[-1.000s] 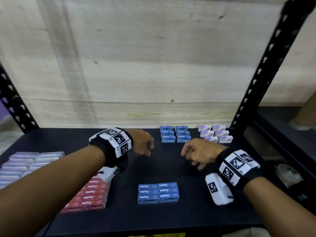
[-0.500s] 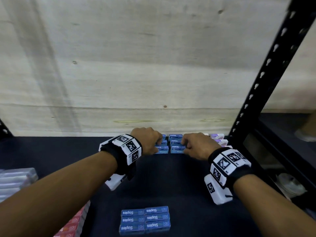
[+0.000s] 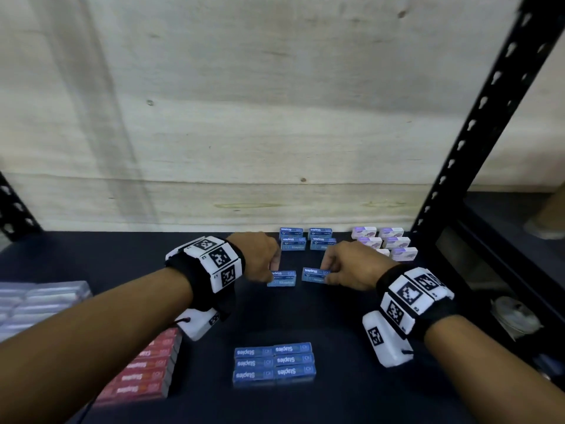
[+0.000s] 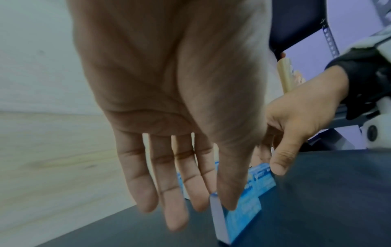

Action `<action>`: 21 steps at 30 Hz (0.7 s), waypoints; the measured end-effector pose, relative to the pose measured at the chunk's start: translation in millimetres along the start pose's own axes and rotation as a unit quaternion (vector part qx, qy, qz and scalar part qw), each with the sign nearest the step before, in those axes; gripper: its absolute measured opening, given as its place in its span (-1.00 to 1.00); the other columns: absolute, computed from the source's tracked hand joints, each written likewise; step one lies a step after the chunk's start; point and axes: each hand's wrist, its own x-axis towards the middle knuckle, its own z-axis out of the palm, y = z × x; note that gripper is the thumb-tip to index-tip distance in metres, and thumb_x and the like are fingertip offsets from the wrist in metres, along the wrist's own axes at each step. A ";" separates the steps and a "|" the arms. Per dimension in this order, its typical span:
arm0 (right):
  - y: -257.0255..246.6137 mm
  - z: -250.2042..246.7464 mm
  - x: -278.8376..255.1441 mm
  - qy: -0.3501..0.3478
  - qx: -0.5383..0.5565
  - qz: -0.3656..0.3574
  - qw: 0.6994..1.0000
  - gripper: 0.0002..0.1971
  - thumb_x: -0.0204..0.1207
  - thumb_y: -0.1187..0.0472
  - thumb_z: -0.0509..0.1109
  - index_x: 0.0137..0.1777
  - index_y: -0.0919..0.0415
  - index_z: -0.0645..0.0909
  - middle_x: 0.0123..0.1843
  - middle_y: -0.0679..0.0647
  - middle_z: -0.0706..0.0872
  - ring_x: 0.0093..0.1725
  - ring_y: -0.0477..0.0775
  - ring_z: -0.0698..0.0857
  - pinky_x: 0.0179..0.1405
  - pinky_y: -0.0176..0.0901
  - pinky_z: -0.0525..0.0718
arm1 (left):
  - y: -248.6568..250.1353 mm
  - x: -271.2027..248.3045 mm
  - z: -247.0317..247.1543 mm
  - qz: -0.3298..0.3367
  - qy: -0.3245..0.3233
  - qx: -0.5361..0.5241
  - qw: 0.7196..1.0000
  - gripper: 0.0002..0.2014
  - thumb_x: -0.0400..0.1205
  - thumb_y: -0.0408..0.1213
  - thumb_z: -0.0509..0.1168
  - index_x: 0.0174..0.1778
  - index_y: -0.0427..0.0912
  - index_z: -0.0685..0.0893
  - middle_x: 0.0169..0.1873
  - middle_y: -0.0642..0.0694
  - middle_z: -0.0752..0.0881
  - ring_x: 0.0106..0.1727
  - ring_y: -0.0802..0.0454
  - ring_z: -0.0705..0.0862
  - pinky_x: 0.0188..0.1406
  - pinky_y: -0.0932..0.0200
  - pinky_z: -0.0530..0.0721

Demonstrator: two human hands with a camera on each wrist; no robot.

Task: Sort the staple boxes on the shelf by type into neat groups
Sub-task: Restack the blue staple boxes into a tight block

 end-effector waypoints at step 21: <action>-38.2 12.9 -60.8 -0.148 0.069 -0.055 0.985 -0.75 0.36 -0.08 0.61 0.04 -0.18 0.78 0.41 0.00 0.66 0.50 -0.05 0.52 0.54 0.08 0.40 | -15.9 -88.4 26.9 0.002 -0.137 -0.027 0.990 -0.74 0.56 0.03 0.42 0.14 0.12 0.67 -0.01 0.13 0.68 0.06 0.10 0.66 0.22 0.08 0.64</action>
